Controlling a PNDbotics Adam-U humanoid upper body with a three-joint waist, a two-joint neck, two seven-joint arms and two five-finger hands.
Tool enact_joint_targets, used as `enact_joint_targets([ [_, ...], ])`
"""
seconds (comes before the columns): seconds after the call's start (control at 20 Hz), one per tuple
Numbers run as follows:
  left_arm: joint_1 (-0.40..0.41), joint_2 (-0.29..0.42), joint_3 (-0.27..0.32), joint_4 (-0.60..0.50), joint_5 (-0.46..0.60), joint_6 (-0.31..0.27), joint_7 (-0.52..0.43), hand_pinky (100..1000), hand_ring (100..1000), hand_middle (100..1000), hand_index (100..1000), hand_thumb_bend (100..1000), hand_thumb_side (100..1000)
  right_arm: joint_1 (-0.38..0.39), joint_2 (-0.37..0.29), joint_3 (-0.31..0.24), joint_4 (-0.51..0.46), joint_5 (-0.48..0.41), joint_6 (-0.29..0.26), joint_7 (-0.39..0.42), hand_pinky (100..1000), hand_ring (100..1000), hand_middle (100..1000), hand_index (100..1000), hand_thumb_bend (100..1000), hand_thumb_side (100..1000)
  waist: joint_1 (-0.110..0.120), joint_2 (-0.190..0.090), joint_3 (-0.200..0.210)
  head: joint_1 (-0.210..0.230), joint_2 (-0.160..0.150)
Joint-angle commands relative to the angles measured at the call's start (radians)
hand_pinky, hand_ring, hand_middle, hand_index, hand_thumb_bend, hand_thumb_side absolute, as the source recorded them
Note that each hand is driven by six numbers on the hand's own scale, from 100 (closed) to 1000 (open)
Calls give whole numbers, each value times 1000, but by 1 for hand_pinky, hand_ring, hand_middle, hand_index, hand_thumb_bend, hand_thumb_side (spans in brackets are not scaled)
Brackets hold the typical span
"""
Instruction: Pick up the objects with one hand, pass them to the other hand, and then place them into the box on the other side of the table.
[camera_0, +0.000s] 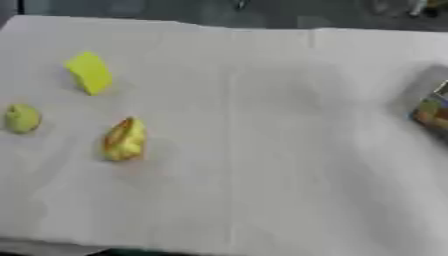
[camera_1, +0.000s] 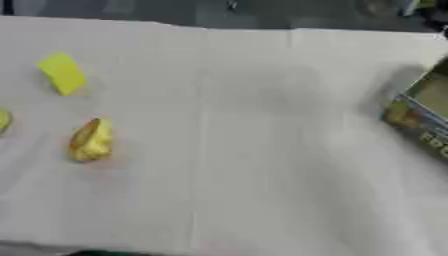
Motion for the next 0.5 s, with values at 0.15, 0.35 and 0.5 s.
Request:
enact_joint_targets([
  [0.15,-2,25,24,-17,4,8,39,686,691,713,762,714,581,-28,-36,-15,-31,5,0,-9,788,907,792,891,100,559,14,15,0,17,-16],
  [0.35,-3,23,24,-17,7,3,44,686,689,711,761,715,581,-34,-40,-15,-32,5,1,-9,788,907,792,891,100,561,13,27,4,53,-4],
  [0.5,-3,25,25,-17,7,2,46,686,689,711,760,715,581,-35,-43,-15,-31,5,1,-8,789,907,792,891,100,561,12,31,8,87,4],
])
